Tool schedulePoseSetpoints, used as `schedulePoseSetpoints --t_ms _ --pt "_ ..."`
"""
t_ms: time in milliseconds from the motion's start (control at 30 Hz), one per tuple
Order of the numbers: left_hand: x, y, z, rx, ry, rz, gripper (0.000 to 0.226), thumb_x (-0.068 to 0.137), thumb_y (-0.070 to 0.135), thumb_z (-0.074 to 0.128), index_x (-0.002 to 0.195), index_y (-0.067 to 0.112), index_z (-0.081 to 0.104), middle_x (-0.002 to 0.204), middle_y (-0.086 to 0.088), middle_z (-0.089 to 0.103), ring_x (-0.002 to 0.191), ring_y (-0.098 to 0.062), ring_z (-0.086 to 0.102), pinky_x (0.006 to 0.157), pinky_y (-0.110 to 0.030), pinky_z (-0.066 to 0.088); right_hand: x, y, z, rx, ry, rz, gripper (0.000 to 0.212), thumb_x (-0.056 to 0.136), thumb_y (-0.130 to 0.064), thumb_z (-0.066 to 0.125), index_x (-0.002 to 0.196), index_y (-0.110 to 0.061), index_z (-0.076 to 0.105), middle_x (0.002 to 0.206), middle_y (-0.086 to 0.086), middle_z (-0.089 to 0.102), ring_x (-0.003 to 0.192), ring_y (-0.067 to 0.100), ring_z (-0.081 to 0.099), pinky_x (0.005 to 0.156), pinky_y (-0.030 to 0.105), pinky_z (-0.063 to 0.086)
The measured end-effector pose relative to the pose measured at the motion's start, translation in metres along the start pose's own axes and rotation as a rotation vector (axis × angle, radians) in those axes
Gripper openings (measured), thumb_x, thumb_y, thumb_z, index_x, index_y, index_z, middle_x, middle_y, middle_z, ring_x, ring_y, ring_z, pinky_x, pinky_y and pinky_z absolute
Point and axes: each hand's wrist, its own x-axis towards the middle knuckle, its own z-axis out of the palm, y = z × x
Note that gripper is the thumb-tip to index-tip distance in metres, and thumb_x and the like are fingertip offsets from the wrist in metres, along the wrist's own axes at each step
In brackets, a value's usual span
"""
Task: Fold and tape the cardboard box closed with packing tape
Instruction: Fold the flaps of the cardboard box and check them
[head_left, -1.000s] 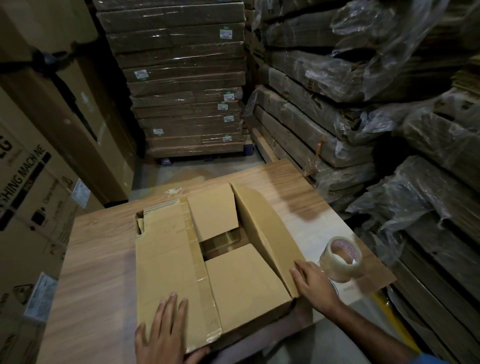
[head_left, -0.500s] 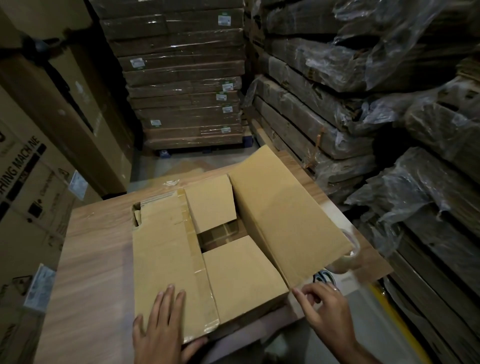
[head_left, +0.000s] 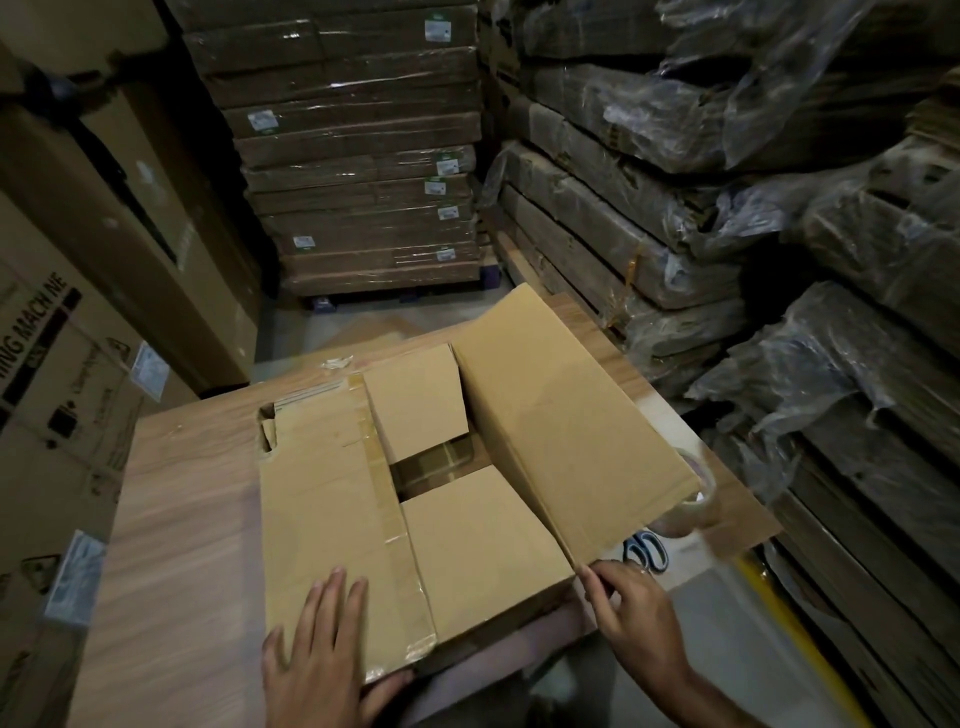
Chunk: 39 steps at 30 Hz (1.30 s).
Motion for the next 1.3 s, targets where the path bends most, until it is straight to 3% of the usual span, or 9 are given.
schedulePoseSetpoints --t_ms 67,200,433,700,833,933,1067,1167,1300 --pt "0.001 0.0 -0.001 0.001 -0.012 -0.006 0.101 0.071 0.09 0.01 0.133 0.018 0.045 0.139 -0.01 0.056 0.146 0.001 -0.006 0.09 -0.05 0.035 -0.004 0.003 0.005 0.003 0.012 -0.016 0.037 0.092 -0.04 0.046 0.074 -0.018 0.07 0.07 -0.008 0.066 0.063 0.009 0.056 0.06 0.015 0.035" --pt "0.0 0.001 -0.002 0.004 -0.058 -0.009 0.102 0.071 0.09 0.008 0.132 0.018 0.045 0.139 -0.01 0.055 0.141 -0.016 0.028 0.089 -0.052 0.036 -0.009 0.008 0.014 -0.003 0.007 -0.019 0.055 0.1 -0.047 0.031 0.079 -0.016 0.071 0.075 -0.005 0.068 0.067 0.01 0.057 0.062 0.018 0.038" --pt "-0.001 0.005 -0.005 0.005 -0.085 -0.024 0.102 0.072 0.09 0.006 0.132 0.017 0.045 0.136 -0.011 0.058 0.123 -0.021 0.043 0.089 -0.052 0.036 -0.009 0.013 0.013 0.009 0.013 -0.067 0.053 0.1 -0.047 0.033 0.082 -0.017 0.073 0.076 -0.006 0.07 0.065 0.012 0.058 0.062 0.021 0.041" --pt "-0.001 0.002 -0.003 0.009 -0.085 -0.011 0.101 0.071 0.091 0.01 0.132 0.018 0.045 0.137 -0.01 0.057 0.132 -0.022 0.037 0.088 -0.055 0.036 -0.013 0.016 0.013 0.039 -0.077 -0.037 0.043 0.097 -0.046 0.04 0.085 -0.023 0.074 0.08 -0.009 0.071 0.068 0.01 0.061 0.062 0.019 0.043" --pt "0.0 0.0 -0.001 0.002 -0.038 -0.005 0.102 0.07 0.091 0.011 0.133 0.019 0.045 0.139 -0.009 0.055 0.148 -0.003 -0.002 0.09 -0.053 0.035 -0.007 0.006 0.009 0.196 -0.025 0.048 0.056 0.095 -0.058 0.036 0.077 -0.021 0.073 0.075 -0.013 0.068 0.07 0.002 0.056 0.065 0.018 0.042" --pt "0.0 0.0 0.0 -0.003 -0.023 -0.011 0.102 0.07 0.092 0.012 0.134 0.019 0.044 0.139 -0.01 0.055 0.146 0.0 -0.009 0.09 -0.053 0.035 -0.004 0.004 0.009 0.234 -0.011 0.099 0.05 0.09 -0.06 0.044 0.073 -0.022 0.073 0.071 -0.015 0.067 0.068 0.0 0.056 0.063 0.016 0.042" --pt "0.001 0.0 0.0 -0.003 -0.028 -0.007 0.102 0.069 0.092 0.013 0.133 0.019 0.045 0.138 -0.009 0.056 0.147 -0.003 0.001 0.089 -0.053 0.035 -0.007 0.009 0.013 0.325 -0.04 0.255 0.012 0.082 -0.026 0.071 0.072 -0.03 0.074 0.073 -0.018 0.07 0.071 -0.001 0.063 0.06 0.017 0.046" --pt "0.001 -0.001 0.001 0.0 -0.031 -0.002 0.101 0.068 0.092 0.021 0.133 0.019 0.045 0.14 -0.008 0.052 0.146 -0.007 0.007 0.089 -0.055 0.036 -0.011 0.009 0.015 0.349 -0.092 0.324 0.024 0.081 -0.011 0.074 0.073 -0.034 0.075 0.08 -0.027 0.069 0.076 -0.005 0.064 0.062 0.008 0.043" --pt "0.001 -0.002 0.001 0.008 -0.043 -0.001 0.102 0.069 0.092 0.014 0.133 0.019 0.045 0.141 -0.007 0.05 0.143 -0.007 0.011 0.089 -0.054 0.035 -0.013 0.007 0.013 0.387 -0.14 0.368 0.027 0.083 -0.009 0.072 0.07 -0.032 0.074 0.077 -0.024 0.07 0.076 -0.004 0.064 0.063 0.014 0.046"
